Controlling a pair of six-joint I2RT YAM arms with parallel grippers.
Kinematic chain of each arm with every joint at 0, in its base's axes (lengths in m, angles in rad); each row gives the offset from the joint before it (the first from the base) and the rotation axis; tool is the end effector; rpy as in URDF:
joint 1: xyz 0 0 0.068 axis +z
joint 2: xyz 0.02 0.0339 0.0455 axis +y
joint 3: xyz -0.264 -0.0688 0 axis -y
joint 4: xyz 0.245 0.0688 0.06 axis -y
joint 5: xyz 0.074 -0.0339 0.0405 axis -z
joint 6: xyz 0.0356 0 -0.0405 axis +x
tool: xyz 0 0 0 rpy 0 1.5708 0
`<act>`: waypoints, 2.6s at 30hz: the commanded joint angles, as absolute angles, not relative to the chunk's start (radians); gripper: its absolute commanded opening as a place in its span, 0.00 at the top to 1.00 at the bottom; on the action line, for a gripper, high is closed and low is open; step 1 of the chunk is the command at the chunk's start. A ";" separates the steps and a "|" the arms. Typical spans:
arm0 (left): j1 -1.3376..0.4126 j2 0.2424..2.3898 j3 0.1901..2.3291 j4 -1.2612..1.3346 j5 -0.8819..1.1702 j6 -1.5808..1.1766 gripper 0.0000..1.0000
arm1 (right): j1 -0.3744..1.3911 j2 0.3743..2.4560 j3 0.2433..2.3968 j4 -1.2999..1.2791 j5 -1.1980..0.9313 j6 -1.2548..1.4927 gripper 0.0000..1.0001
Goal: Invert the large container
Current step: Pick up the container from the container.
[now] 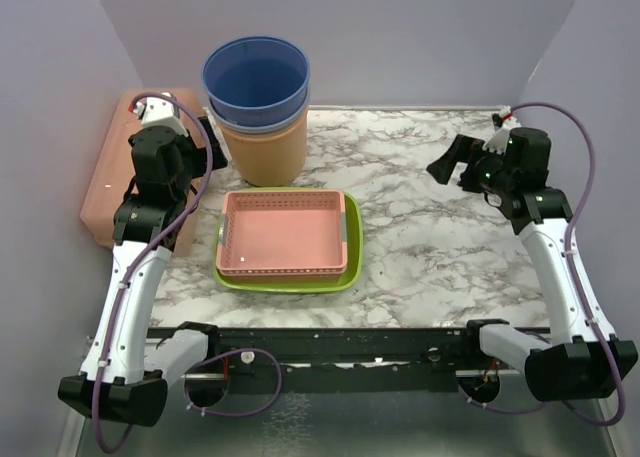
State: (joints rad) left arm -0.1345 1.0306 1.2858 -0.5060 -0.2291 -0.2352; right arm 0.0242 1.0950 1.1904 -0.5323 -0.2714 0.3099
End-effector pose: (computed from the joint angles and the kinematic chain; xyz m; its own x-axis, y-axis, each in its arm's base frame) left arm 0.2106 -0.0203 0.4328 -0.2188 -0.1994 -0.9552 -0.1423 0.9749 -0.1709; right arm 0.2351 0.0152 0.3854 -0.4840 0.2822 -0.8283 -0.1245 0.9148 0.3843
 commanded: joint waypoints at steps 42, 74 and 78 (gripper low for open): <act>-0.368 0.928 1.105 -0.836 0.112 -0.332 0.01 | 0.114 1.242 0.933 -0.379 -0.825 0.521 0.00; -0.391 1.015 0.986 -0.932 -0.246 -0.417 0.35 | 0.425 1.535 1.037 -0.265 -0.728 0.701 0.52; -0.391 1.011 0.947 -0.859 -0.224 -0.503 0.37 | 0.437 1.561 1.043 -0.248 -0.740 0.713 0.52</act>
State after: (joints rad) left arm -0.3885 1.0138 0.9810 -0.9180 -0.2073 -0.4076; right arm 0.4229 1.5349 1.0172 -0.2939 -0.6949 0.6758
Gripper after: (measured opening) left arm 0.634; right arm 0.482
